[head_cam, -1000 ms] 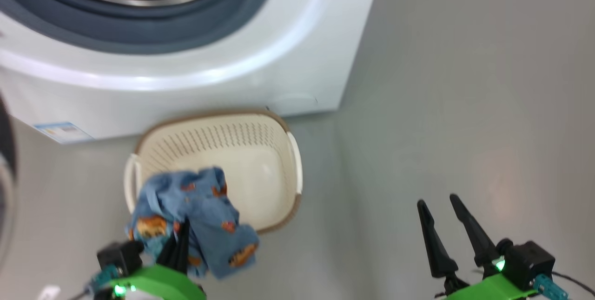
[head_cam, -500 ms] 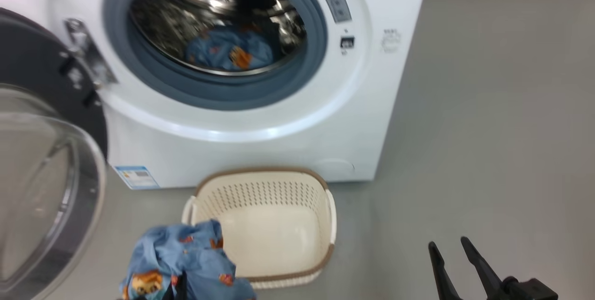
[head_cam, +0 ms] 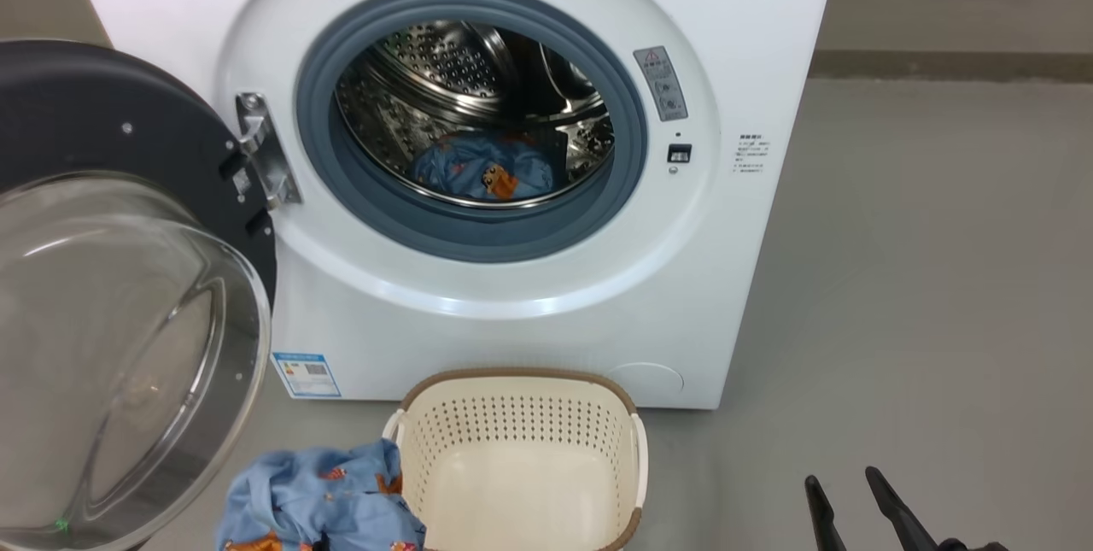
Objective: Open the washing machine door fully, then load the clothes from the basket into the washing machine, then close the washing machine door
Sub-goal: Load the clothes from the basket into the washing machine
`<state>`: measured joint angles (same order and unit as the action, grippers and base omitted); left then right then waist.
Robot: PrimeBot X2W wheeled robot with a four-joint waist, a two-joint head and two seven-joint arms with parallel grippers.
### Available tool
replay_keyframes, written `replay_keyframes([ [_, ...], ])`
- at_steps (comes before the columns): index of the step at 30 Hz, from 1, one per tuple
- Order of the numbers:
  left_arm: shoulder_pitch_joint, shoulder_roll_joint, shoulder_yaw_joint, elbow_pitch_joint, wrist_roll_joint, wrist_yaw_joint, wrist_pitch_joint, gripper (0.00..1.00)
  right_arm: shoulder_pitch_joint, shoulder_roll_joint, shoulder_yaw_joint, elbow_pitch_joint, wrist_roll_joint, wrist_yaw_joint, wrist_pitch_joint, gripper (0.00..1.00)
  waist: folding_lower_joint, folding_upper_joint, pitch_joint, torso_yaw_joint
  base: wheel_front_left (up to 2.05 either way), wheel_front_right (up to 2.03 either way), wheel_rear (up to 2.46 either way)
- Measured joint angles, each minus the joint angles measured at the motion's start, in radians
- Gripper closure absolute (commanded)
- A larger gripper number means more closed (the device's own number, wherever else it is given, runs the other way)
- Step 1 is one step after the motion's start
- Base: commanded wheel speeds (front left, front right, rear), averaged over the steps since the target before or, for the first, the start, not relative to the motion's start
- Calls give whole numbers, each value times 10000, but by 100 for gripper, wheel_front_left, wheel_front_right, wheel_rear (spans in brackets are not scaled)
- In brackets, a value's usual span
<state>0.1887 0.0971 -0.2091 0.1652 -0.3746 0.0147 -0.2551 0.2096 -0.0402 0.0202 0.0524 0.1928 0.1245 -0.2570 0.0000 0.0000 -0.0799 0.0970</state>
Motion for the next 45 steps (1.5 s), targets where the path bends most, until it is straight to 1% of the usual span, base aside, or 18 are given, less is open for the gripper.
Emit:
replay_keyframes([
  [9,611,-4,10,-443,309,75,0,100,232,15,-130,-4,-69,0,0,0,0,0,-483,125,0,0,0],
  [15,639,-6,-35,-535,362,75,0,100,384,19,-92,-12,-69,0,0,0,0,0,-522,61,0,0,0],
  [24,630,-36,-167,-667,451,59,0,100,397,19,-56,-67,-69,0,0,0,0,0,-299,-47,0,0,0],
  [32,429,-113,-173,-769,428,-121,0,100,314,19,75,-127,-56,0,0,0,0,0,93,-306,0,0,0],
  [38,-243,-88,-148,-773,309,-295,10,100,73,17,226,-251,15,0,0,0,0,0,594,-632,0,0,0],
  [40,-592,-10,-61,-786,242,-380,13,100,-62,17,276,-314,44,0,0,0,0,0,836,-748,0,0,0],
  [42,-1026,157,111,-848,192,-395,52,100,-272,15,303,-431,79,0,0,0,0,0,1125,-869,0,0,0],
  [45,-1739,451,422,-949,4,-537,94,100,-703,12,364,-564,221,0,0,0,0,0,1618,-1075,0,0,0],
])
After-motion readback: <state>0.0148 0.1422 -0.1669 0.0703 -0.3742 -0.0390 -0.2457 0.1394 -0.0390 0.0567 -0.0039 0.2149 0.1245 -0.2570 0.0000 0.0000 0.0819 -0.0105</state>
